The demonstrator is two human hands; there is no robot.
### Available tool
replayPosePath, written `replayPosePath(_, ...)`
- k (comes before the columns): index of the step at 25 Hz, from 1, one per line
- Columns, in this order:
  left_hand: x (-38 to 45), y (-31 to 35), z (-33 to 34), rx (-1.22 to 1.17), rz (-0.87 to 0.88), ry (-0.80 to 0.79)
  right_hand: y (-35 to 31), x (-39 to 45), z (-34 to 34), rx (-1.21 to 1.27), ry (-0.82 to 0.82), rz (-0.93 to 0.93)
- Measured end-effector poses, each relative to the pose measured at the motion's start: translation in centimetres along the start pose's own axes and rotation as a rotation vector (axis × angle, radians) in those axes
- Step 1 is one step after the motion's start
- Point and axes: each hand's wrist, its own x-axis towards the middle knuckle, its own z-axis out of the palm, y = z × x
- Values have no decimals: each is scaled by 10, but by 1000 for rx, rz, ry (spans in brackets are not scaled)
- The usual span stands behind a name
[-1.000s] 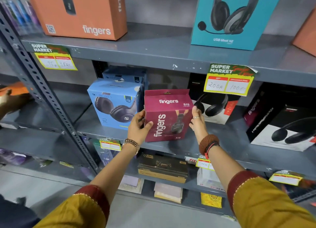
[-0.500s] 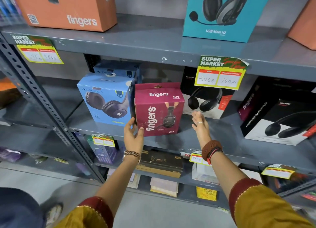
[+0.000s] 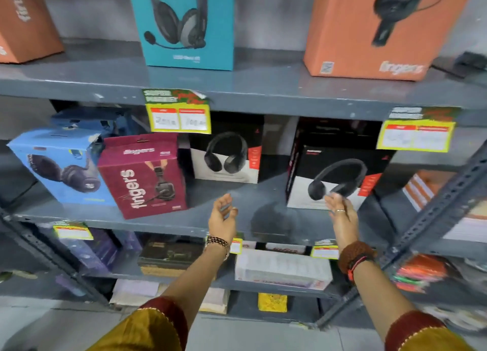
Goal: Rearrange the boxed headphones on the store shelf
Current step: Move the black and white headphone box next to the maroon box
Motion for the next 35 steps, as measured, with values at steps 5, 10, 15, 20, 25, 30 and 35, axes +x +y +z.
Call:
replayPosePath(5, -19, 19, 110, 13, 8, -236, -15, 55, -104, -42, 162, -43)
replayPosePath(10, -5, 43, 167, 59, 22, -306, -38, 105, -123, 48, 113, 26)
replayPosePath(15, 13, 48, 183, 81, 18, -282, -42, 128, -104, 36, 8, 131)
replayPosePath(20, 14, 40, 183, 53, -8, -282, -38, 127, -93, -67, -35, 148)
replayPosePath(25, -8, 41, 161, 110, -12, -214, -36, 104, -106, -96, -14, 108)
replayPosePath(30, -38, 49, 117, 414, 111, -104, -36, 59, -129, -246, 18, 55)
replayPosePath(35, -56, 59, 84, 359, 98, -112, -48, 32, -131, -300, 26, -25)
